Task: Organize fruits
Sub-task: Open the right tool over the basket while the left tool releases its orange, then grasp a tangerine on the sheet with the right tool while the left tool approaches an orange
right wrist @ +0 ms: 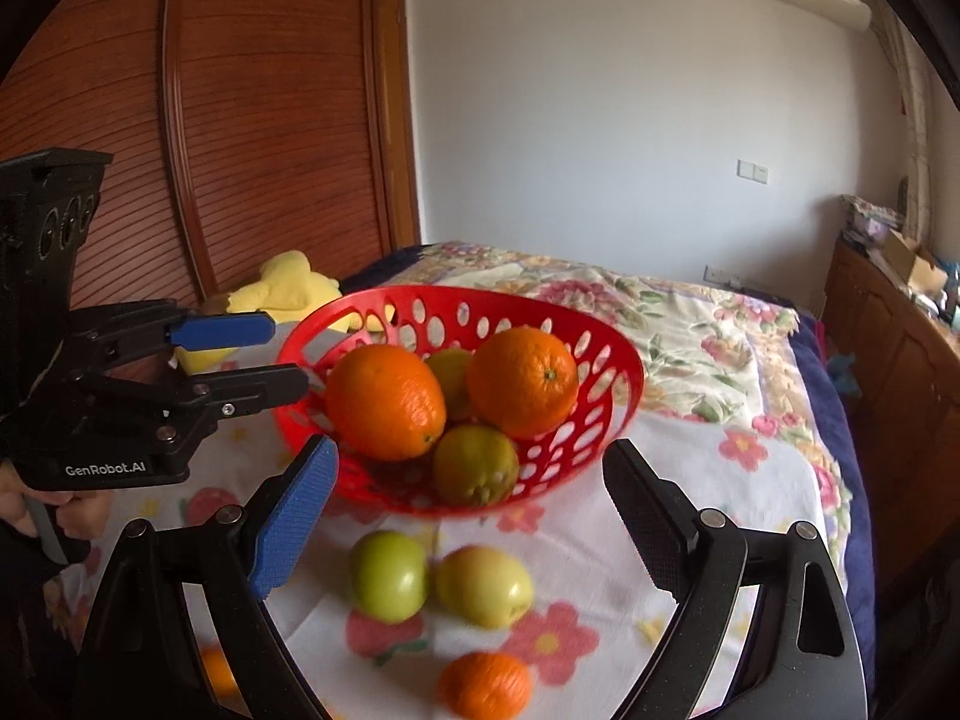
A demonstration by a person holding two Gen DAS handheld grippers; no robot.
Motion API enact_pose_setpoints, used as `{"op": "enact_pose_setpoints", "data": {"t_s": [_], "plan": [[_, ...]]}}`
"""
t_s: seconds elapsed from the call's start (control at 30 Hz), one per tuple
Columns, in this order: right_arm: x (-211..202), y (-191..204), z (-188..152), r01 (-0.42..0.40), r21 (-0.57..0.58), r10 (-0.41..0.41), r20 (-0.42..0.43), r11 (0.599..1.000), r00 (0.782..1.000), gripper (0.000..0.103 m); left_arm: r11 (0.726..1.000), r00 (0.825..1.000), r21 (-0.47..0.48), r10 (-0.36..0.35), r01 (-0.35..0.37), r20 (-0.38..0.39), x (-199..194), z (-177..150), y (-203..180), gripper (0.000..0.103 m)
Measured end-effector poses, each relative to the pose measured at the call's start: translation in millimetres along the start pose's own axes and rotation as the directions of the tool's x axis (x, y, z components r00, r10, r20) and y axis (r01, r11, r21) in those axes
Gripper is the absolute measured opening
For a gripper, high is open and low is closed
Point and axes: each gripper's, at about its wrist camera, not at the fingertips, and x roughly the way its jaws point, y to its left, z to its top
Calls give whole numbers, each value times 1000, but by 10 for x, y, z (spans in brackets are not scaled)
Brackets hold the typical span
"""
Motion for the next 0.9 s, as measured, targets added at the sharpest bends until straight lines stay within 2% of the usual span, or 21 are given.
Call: {"op": "enact_pose_setpoints", "data": {"t_s": [0.4,0.7,0.9], "plan": [[-343,302,-522,19,43,-18,-23,999,1000,91,998,999,-49,-42,41,-28,-292,-524,-136,59],[-431,495,-869,9,58,-7,-43,998,999,85,998,997,-47,-40,36,-72,-351,-937,-273,60],[-346,534,-1070,-17,82,23,-82,996,996,77,996,995,-80,-55,48,-86,-343,-1172,-270,62]]}}
